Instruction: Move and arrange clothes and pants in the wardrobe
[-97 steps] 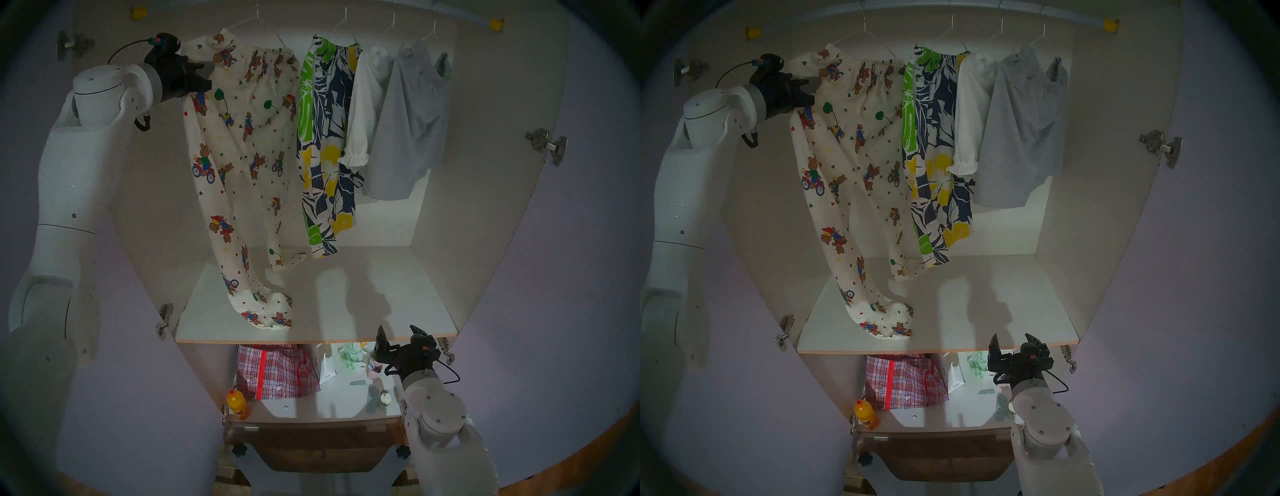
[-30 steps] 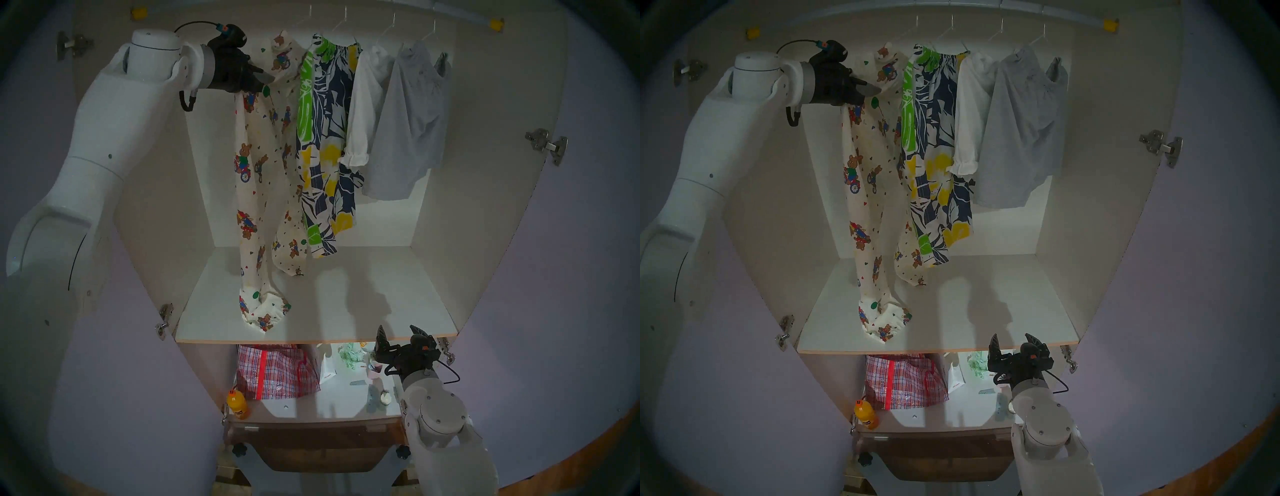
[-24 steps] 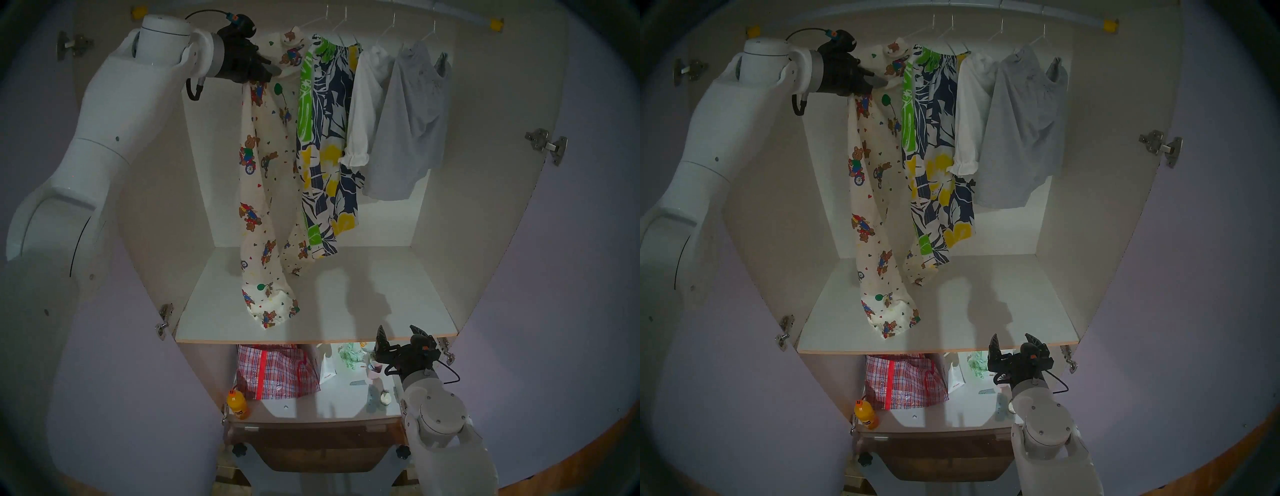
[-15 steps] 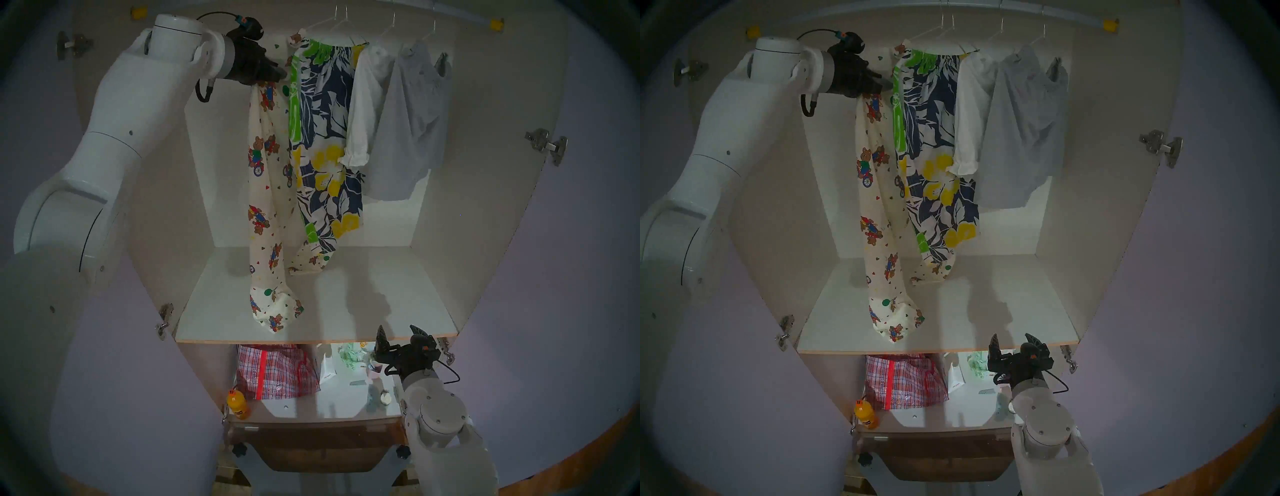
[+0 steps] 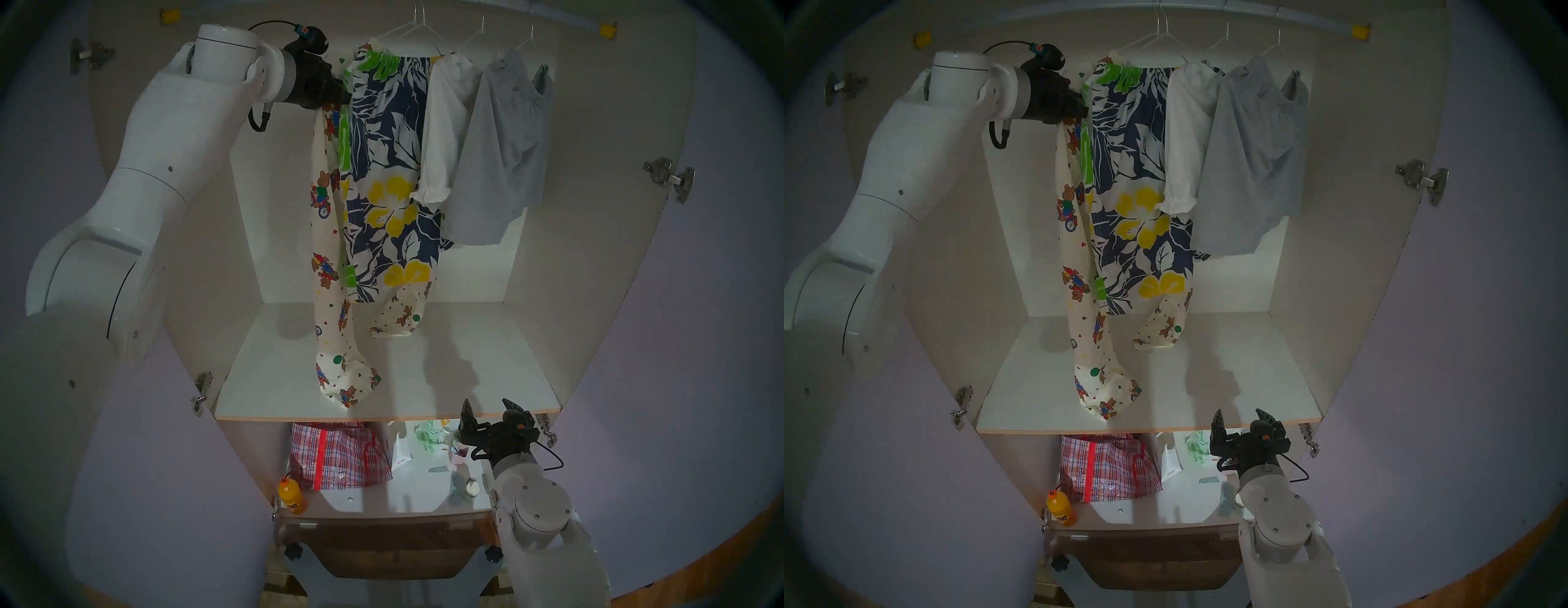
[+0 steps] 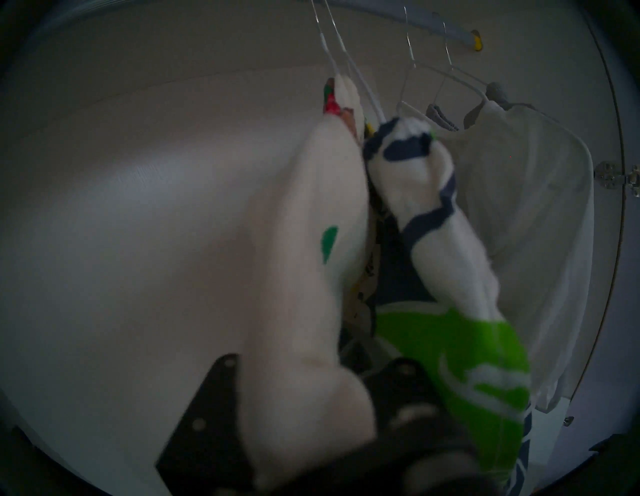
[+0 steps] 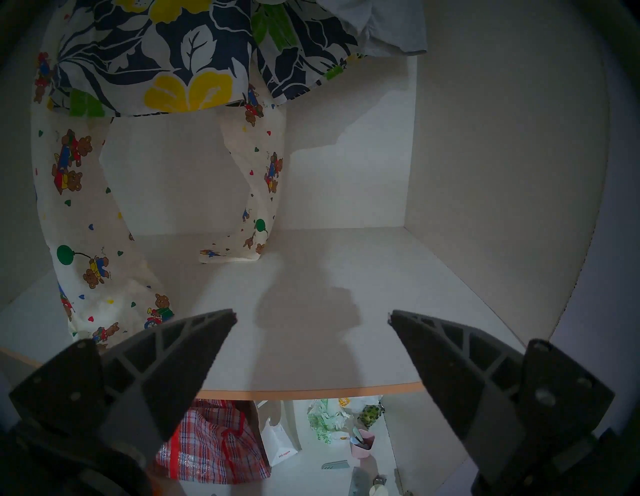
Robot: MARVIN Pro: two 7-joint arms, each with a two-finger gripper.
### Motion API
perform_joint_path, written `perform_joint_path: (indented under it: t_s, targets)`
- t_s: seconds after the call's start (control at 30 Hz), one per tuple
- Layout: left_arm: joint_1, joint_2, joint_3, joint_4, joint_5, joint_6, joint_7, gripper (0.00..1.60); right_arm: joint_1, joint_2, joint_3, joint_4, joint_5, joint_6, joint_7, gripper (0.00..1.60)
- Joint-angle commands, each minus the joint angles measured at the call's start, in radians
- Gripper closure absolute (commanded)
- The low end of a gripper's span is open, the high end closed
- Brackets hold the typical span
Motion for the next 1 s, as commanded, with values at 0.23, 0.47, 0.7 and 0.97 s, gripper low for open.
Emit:
perform_joint_path:
  t_s: [0.23,0.47,0.7,0.97]
  targets:
    - [0.020,-0.122,-0.027,-0.023,-0.017,-0.077,0.038,1.60,0.009,-0.001,-0.001,-0.024,0.000,-0.003,0.000,0.00]
    - [-0.030,-0.189,-0.012,0.075,-0.006,-0.111,0.048,1.60,0.009,-0.001,-0.001,-0.024,0.000,-0.003,0.000,0.00]
    - [-0.117,-0.283,0.008,0.253,0.014,-0.180,0.061,1.60,0.009,-0.001,-0.001,-0.023,0.000,-0.004,0.000,0.00]
    - [-0.213,-0.391,0.021,0.472,0.033,-0.270,0.074,1.60,0.010,-0.001,-0.001,-0.022,0.000,-0.004,0.000,0.00]
